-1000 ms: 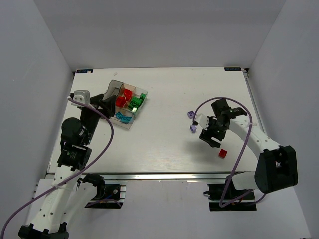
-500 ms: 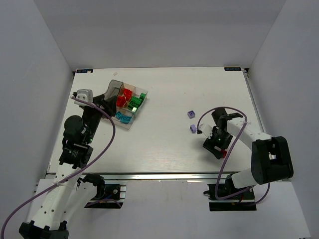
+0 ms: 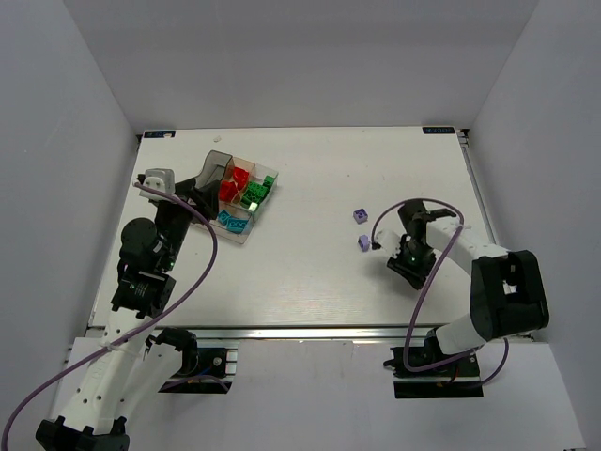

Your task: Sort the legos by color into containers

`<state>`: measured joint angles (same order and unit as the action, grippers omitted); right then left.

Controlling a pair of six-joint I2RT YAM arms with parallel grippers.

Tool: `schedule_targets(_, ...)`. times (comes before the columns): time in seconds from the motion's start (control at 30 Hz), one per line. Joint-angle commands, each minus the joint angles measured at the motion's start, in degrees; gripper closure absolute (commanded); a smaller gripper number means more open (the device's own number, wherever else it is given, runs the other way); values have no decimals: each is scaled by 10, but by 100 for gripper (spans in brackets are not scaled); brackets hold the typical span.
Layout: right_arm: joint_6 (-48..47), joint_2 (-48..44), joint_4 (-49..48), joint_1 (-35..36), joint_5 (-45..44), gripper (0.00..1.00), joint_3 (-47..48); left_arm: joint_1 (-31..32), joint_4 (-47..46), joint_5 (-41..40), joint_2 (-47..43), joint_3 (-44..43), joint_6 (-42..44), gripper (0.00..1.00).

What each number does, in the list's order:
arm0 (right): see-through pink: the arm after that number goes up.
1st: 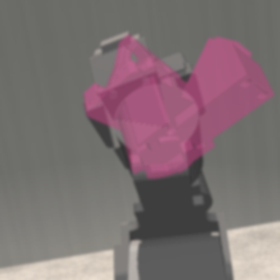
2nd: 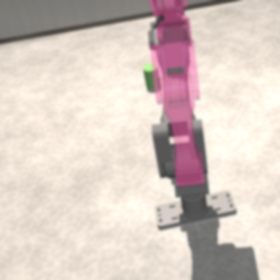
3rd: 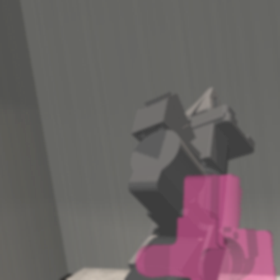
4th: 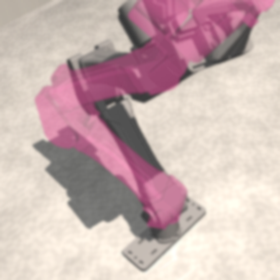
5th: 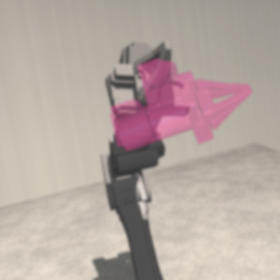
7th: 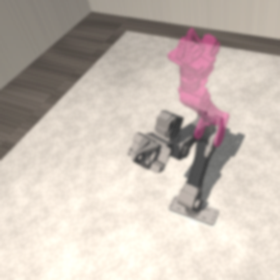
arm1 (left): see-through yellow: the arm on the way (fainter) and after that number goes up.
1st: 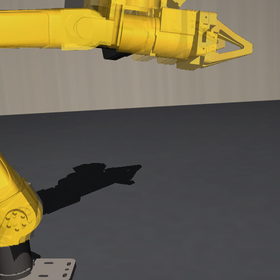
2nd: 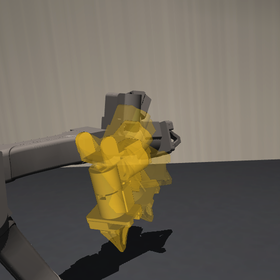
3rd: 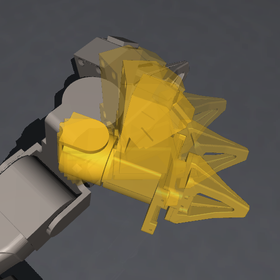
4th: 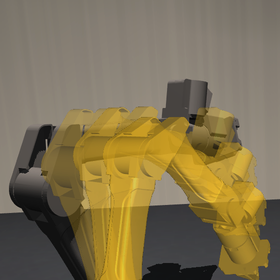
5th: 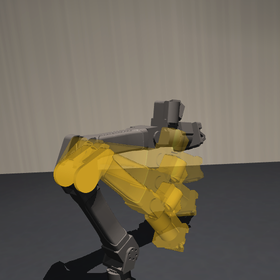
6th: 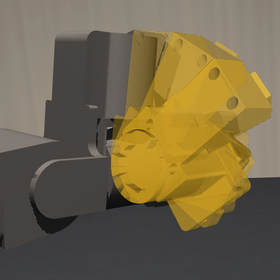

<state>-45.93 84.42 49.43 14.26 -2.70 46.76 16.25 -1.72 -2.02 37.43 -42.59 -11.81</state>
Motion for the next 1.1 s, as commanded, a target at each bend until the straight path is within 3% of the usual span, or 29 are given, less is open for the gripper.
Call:
schedule_targets(0.0, -43, 9, 33, 9, 50, 96, 95, 2, -5, -5, -3, 5, 5, 32)
schedule_targets(0.13, -90, 78, 89, 52, 129, 100, 269, 2, -5, -10, -7, 7, 7, 32)
schedule_targets(0.17, -100, 95, 96, 64, 145, 100, 351, 2, -5, -11, -8, 7, 8, 32)
schedule_targets(0.27, -98, 174, 82, 132, 193, 100, 461, 2, -9, -21, -17, 12, 14, 32)
schedule_targets(0.3, -95, 215, 66, 183, 209, 100, 526, 2, -9, -33, -19, 13, 14, 32)
schedule_targets(0.37, -88, 262, 10, 212, 221, 100, 588, 2, -7, -43, -23, 13, 19, 32)
schedule_targets(0.4, -55, 308, -19, 259, 233, 100, 647, 2, -6, -48, -24, 13, 19, 32)
schedule_targets(0.57, 122, 500, -245, 322, 247, 100, 865, 2, -7, -76, -31, 17, 27, 32)
schedule_targets(0.63, 183, 517, -341, 340, 232, 100, 853, 2, -6, -83, -30, 17, 28, 33)
schedule_targets(0.7, 205, 517, -517, 347, 209, 100, 803, 2, -5, -84, -32, 16, 30, 32)
schedule_targets(0.77, 232, 550, -603, 356, 172, 100, 788, 2, -4, -84, -32, 15, 29, 32)
schedule_targets(0.83, 270, 582, -627, 357, 148, 100, 833, 2, -5, -82, -32, 15, 28, 32)
schedule_targets(0.93, 277, 607, -707, 354, 110, 100, 819, 2, -4, -76, -33, 15, 25, 32)
schedule_targets(1.07, 272, 630, -733, 350, 95, 98, 817, 2, -4, -72, -37, 14, 22, 32)
